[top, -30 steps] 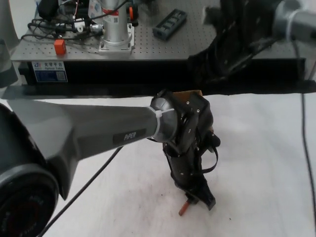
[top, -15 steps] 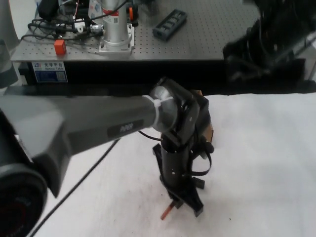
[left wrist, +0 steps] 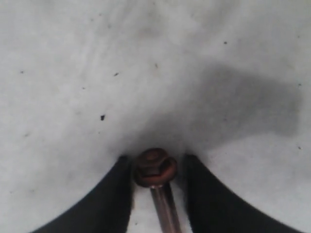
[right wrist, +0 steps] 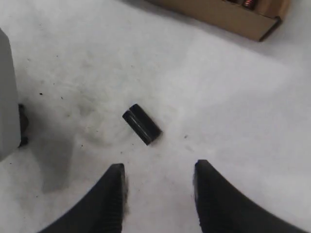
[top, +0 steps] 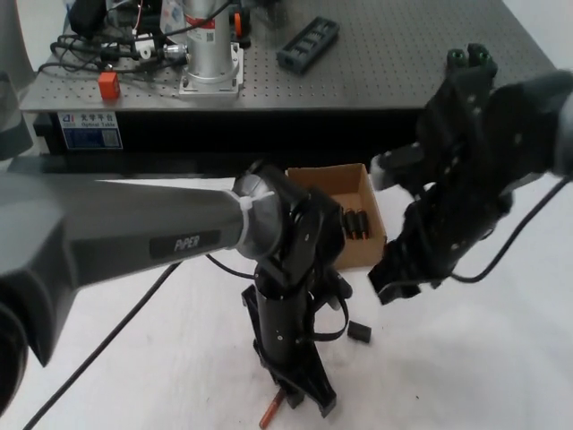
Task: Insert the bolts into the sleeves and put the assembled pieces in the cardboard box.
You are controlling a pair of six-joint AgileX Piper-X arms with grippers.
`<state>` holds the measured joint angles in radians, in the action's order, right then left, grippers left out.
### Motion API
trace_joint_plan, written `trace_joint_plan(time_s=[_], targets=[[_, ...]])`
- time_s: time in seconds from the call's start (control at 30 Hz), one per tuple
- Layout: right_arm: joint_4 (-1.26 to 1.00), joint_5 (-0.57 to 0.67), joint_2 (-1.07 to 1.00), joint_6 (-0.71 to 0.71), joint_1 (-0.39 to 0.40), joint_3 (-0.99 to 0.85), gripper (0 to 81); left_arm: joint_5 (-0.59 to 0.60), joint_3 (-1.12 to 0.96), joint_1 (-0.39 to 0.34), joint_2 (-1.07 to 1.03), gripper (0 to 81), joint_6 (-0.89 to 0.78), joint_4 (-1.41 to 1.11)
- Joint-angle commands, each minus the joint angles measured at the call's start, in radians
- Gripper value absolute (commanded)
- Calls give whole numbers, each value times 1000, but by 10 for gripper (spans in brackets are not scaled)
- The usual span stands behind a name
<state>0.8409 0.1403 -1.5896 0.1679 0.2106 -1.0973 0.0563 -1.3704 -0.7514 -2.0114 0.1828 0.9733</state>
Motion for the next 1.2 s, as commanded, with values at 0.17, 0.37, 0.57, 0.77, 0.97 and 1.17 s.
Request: trace_joint_plan(time_s=[0.17, 0.37, 0.57, 0.77, 0.97, 1.17], targets=[[-87, -41, -181, 122, 83, -18, 328, 7, 36, 3, -32, 378, -25, 102], [-112, -64, -253, 151, 106, -36, 328, 7, 36, 3, -32, 291, -25, 106], [-144, -85, -290, 163, 106, -37, 328, 7, 36, 3, -32, 117, -25, 95], [-151, -107, -303, 169, 106, -37, 162, 7, 36, 4, -32, 6, -21, 67], [-162, -107, -297, 133, 93, -37, 34, 7, 36, 17, 37, 6, -37, 22], [-225, 25, -137, 83, -6, 29, 34, 109, 141, 83, 261, 6, -155, -202]])
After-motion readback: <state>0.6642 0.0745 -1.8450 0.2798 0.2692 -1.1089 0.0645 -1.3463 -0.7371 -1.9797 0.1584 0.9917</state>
